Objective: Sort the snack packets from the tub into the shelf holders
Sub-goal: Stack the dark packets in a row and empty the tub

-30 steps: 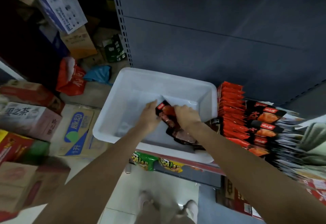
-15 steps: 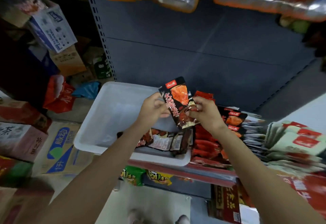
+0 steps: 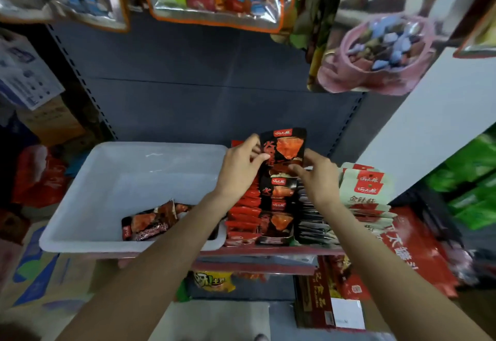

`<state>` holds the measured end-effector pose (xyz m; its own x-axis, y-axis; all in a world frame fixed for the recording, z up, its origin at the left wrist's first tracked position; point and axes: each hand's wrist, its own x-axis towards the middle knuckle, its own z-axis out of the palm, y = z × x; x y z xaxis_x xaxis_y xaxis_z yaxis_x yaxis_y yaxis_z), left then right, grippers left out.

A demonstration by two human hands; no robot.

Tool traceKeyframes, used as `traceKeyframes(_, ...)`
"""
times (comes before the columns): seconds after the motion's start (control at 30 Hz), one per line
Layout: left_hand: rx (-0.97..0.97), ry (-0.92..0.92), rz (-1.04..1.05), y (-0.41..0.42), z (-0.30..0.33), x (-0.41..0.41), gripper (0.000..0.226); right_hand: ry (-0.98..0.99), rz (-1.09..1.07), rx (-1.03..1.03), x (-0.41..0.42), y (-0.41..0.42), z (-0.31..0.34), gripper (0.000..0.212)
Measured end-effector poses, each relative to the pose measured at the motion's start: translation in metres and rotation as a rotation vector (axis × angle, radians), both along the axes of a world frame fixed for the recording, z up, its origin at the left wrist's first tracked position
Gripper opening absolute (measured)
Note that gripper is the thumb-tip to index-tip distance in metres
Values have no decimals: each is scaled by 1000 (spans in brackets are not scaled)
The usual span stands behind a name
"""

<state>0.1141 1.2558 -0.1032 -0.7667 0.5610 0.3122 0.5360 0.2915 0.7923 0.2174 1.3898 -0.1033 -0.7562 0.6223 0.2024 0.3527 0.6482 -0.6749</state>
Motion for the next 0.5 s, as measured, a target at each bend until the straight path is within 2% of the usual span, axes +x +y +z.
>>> traceKeyframes(0.07,-13,53,9,2,-2,4,20,-23,5,23,1,3,-4,13)
traceKeyframes(0.2,55,156,84,3,4,10,17,85,-8,26,-1,7,-3,12)
traceKeyframes(0.27,24,181,77,4,6,8,18,50,32,18,-4,10,-3,15)
traceKeyframes(0.37,-143,120,8,2,0,6,18,-141,112,-14,-7,13,-8,13)
traceKeyframes(0.4,-195,89,-5,1,-4,6,17,-149,128,-35,-5,13,-9,12)
traceKeyframes(0.5,-245,2,-23,2,-9,6,16,-7,114,-93,0,12,-7,18)
